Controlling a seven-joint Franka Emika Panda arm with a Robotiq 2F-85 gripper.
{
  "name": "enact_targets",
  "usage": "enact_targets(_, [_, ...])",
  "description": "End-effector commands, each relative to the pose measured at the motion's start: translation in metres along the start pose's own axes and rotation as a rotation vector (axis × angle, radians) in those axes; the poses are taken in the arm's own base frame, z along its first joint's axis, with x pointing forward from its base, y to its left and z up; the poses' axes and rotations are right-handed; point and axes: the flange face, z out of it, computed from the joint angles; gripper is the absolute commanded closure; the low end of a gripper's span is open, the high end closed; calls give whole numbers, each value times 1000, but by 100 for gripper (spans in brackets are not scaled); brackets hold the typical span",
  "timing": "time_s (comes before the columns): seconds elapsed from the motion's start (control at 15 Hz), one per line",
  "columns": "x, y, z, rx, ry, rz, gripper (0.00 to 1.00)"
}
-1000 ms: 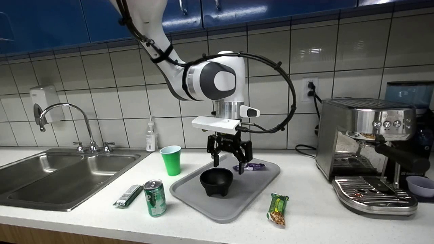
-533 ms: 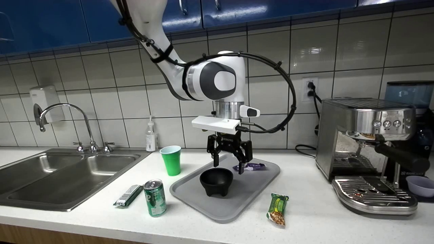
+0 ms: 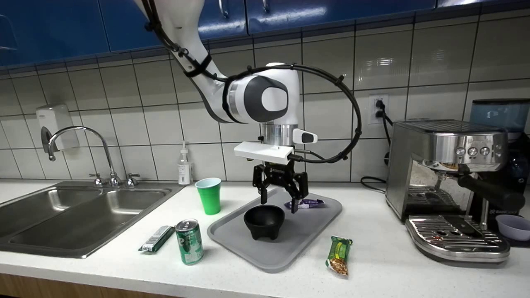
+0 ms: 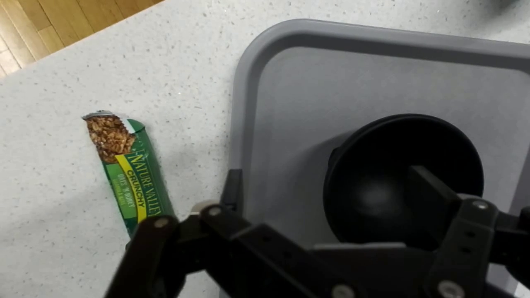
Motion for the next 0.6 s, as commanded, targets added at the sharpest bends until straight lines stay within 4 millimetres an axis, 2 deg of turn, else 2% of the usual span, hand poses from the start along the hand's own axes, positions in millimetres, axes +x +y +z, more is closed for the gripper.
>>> enact_targets(0.0, [9,-2,14,-6,11,27,0])
enact_targets(0.33, [18,-5,44,-5,-1,40,0])
enact_targets(0.53, [24,-9,55,-1,-6,32,0])
